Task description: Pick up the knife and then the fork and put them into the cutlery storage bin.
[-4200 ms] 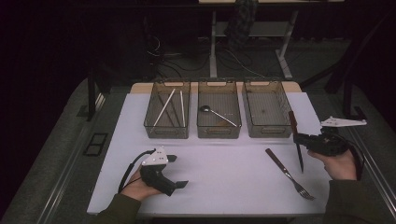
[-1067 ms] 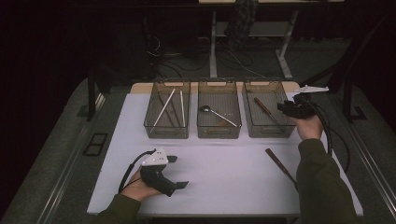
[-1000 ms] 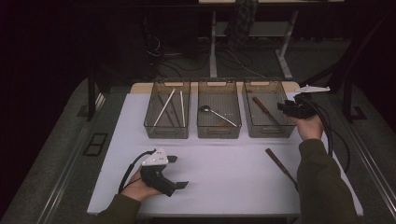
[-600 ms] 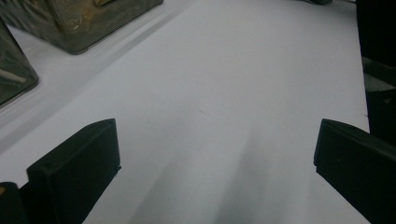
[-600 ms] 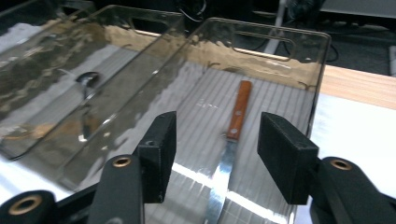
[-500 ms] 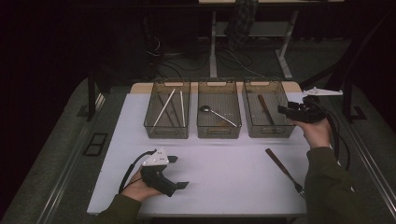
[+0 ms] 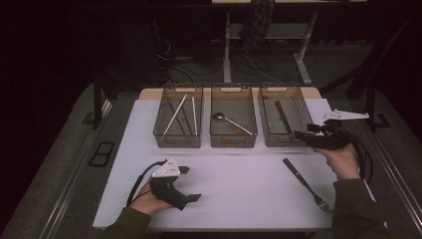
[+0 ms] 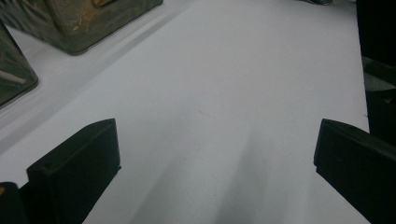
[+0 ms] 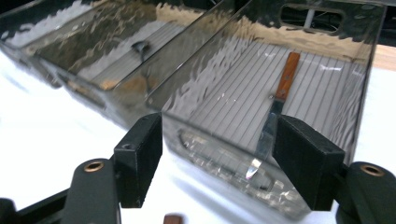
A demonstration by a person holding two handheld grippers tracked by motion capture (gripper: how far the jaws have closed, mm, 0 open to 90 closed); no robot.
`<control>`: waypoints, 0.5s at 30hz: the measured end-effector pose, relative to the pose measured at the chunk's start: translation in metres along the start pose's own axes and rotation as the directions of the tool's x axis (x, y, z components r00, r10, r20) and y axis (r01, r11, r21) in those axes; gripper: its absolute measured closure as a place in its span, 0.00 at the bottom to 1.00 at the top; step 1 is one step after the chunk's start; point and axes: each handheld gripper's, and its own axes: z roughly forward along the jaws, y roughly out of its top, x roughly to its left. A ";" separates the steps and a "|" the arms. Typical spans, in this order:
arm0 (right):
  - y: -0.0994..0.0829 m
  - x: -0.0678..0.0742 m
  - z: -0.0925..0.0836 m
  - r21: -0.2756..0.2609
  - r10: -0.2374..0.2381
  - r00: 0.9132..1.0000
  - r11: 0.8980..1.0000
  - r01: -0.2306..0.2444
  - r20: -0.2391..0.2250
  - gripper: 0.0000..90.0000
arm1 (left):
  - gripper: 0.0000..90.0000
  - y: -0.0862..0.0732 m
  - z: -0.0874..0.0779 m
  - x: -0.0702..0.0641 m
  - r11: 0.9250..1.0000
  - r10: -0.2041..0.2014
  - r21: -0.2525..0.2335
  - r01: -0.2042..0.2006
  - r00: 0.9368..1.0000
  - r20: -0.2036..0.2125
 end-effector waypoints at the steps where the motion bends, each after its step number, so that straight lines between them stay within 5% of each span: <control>1: -0.002 0.002 -0.001 0.005 -0.009 1.000 1.000 0.009 0.000 0.36 | 0.00 0.000 0.000 0.000 1.000 0.001 0.001 -0.001 1.000 0.000; 15: -0.037 0.023 -0.015 0.046 -0.037 0.999 0.998 0.037 -0.012 0.32 | 0.00 0.000 0.000 0.000 1.000 0.001 -0.002 -0.001 1.000 0.004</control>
